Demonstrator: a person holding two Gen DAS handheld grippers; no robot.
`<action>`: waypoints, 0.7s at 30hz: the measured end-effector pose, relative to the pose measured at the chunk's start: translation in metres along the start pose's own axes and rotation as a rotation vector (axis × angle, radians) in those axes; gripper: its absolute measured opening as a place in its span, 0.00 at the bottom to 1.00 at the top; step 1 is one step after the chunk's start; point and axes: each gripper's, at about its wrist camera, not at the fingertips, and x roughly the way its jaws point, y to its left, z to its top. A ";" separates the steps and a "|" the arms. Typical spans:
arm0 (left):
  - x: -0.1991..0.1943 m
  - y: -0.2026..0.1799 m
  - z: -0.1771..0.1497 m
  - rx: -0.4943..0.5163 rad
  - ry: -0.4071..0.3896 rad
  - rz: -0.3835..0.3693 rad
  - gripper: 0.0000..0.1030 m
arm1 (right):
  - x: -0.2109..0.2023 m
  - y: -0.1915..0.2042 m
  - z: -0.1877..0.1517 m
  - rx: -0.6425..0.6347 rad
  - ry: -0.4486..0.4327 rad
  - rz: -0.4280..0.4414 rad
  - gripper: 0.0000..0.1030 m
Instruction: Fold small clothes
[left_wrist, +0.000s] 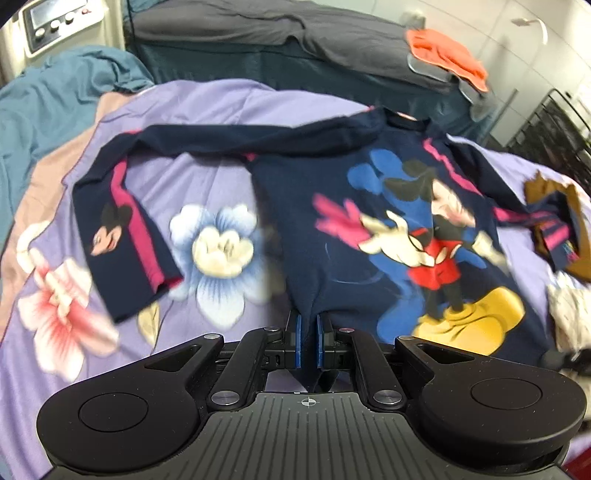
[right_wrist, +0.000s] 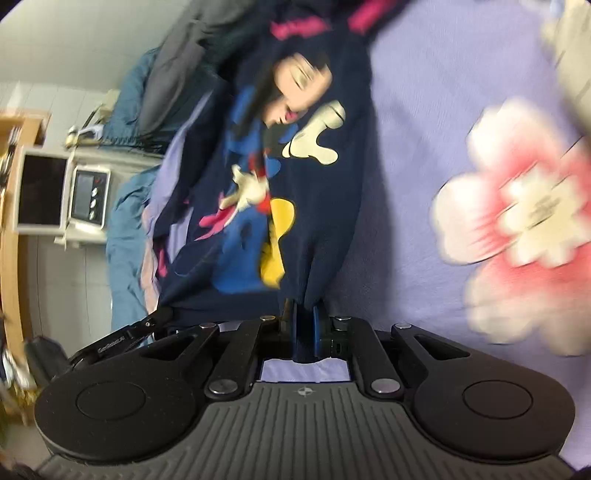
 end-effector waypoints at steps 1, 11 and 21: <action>-0.005 0.001 -0.006 -0.001 0.018 -0.013 0.40 | -0.017 0.000 0.000 -0.028 -0.004 -0.024 0.10; 0.011 0.004 -0.087 -0.020 0.228 0.013 0.38 | -0.061 -0.031 -0.036 -0.039 0.081 -0.184 0.10; 0.021 0.007 -0.101 0.043 0.252 0.050 0.37 | -0.045 -0.045 -0.052 -0.066 0.129 -0.240 0.10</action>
